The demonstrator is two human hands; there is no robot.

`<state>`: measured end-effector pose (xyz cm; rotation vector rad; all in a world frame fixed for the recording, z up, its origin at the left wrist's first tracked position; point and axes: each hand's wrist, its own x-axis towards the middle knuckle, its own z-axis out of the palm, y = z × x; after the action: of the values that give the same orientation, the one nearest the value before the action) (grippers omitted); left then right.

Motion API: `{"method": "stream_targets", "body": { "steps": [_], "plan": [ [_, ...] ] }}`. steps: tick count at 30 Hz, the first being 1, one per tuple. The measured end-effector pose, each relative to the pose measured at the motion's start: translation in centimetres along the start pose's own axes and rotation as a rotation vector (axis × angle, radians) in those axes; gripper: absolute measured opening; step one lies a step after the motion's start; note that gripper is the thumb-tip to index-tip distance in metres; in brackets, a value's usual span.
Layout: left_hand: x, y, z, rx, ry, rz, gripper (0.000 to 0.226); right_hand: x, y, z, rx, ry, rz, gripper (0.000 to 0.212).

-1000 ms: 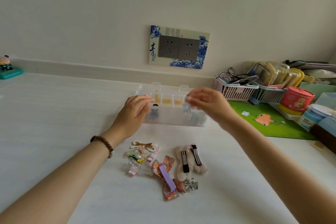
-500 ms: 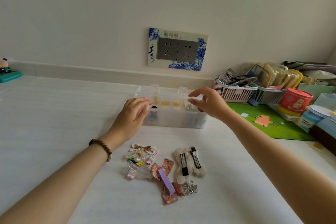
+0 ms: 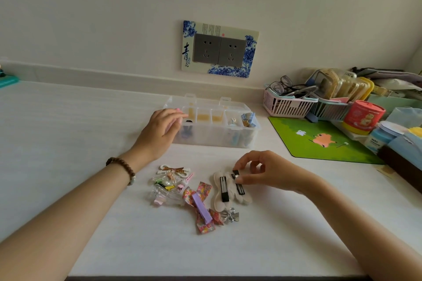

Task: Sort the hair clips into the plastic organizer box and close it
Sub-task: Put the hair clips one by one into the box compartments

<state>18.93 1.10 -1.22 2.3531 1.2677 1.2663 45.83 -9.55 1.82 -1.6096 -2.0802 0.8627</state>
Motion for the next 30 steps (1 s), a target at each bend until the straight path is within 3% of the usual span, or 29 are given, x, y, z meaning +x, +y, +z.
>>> {"method": "stream_targets", "body": {
  "steps": [5,9,12,15,18,24,30],
  "plan": [
    [0.0,0.2,-0.1,0.02,-0.007,-0.008,0.044,-0.5,0.0,0.4,0.143,0.001,0.011,0.021],
    [-0.1,0.2,-0.1,0.018,-0.008,-0.009,0.043,-0.6,-0.2,-0.3,0.411,-0.036,-0.014,0.015],
    [-0.1,0.3,-0.1,0.002,0.009,-0.012,0.037,0.3,-1.7,-2.0,0.488,0.125,-0.03,0.017],
    [-0.1,0.4,-0.1,-0.005,-0.005,-0.025,0.039,2.8,-3.7,-4.4,0.382,0.363,-0.078,0.02],
    [0.0,0.2,-0.1,0.002,-0.015,-0.017,0.041,6.7,-5.1,-5.9,0.265,0.475,-0.094,0.021],
    [0.0,0.1,-0.1,-0.026,-0.012,-0.017,0.035,12.3,-5.1,-4.8,-0.059,0.346,-0.024,0.01],
    [0.0,0.2,-0.1,-0.03,-0.009,-0.011,0.037,13.0,-4.4,-4.0,-0.23,0.241,-0.045,0.027]
  ]
}}
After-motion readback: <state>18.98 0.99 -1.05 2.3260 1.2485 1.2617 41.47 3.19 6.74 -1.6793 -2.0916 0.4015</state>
